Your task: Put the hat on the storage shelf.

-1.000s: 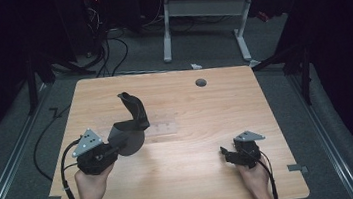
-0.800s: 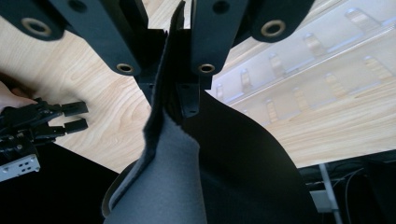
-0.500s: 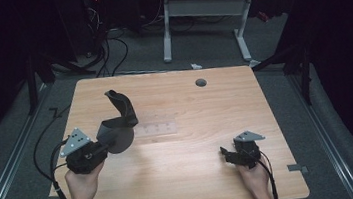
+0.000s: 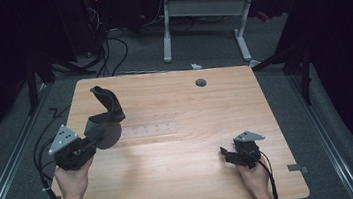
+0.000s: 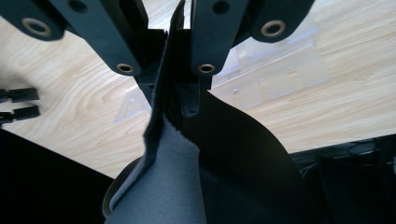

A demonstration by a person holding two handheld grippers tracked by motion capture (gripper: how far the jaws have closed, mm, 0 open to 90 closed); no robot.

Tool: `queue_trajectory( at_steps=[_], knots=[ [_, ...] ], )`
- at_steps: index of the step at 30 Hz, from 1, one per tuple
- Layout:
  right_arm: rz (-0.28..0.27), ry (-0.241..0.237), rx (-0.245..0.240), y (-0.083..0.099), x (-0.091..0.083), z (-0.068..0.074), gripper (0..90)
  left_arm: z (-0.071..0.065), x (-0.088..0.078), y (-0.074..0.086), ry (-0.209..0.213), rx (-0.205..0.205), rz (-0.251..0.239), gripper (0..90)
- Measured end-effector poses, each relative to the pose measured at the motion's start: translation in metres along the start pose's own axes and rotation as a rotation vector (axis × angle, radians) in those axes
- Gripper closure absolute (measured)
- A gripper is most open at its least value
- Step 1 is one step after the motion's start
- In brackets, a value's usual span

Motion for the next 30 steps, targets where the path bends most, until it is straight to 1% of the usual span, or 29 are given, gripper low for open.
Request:
queue_trajectory(
  at_steps=[3, 8, 10, 11, 13, 19, 26, 30],
  knots=[
    [0.0, 0.0, -0.002, 0.0, 0.0, 0.0, 34.8, 0.005, 0.002, -0.002, -0.013, 0.021, -0.001, 86.4],
    [0.0, 0.0, -0.001, 0.0, 0.0, 0.0, 34.8, 0.015, 0.006, -0.008, -0.031, 0.045, -0.014, 86.4],
    [0.0, 0.0, -0.001, 0.0, 0.0, 0.0, 34.9, 0.02, 0.007, -0.01, -0.039, 0.048, -0.021, 86.4],
    [0.0, 0.0, -0.001, 0.0, 0.0, 0.0, 34.9, 0.02, 0.007, -0.01, -0.039, 0.048, -0.021, 86.4],
    [-0.001, 0.0, -0.001, 0.0, 0.0, 0.0, 34.8, 0.027, 0.01, -0.011, -0.053, 0.052, -0.025, 86.4],
    [-0.001, 0.0, -0.002, 0.0, 0.0, 0.0, 34.8, 0.04, 0.015, -0.014, -0.077, 0.065, -0.041, 86.4],
    [-0.001, -0.001, -0.003, 0.0, 0.0, 0.0, 34.7, 0.053, 0.021, -0.012, -0.108, 0.092, -0.038, 86.3],
    [-0.001, -0.002, -0.002, 0.0, 0.0, 0.0, 34.6, 0.059, 0.024, -0.013, -0.119, 0.092, -0.043, 86.3]
  ],
)
Point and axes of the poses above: each handheld gripper's, and its own axes: x roughly forward along the jaws, y roughly out of its underside, z roughly to its left, the point moved 6 cm from there along x, roughly forward along the jaws, and after that the axes turned 2 degrees about z, right-handed, at the moved point
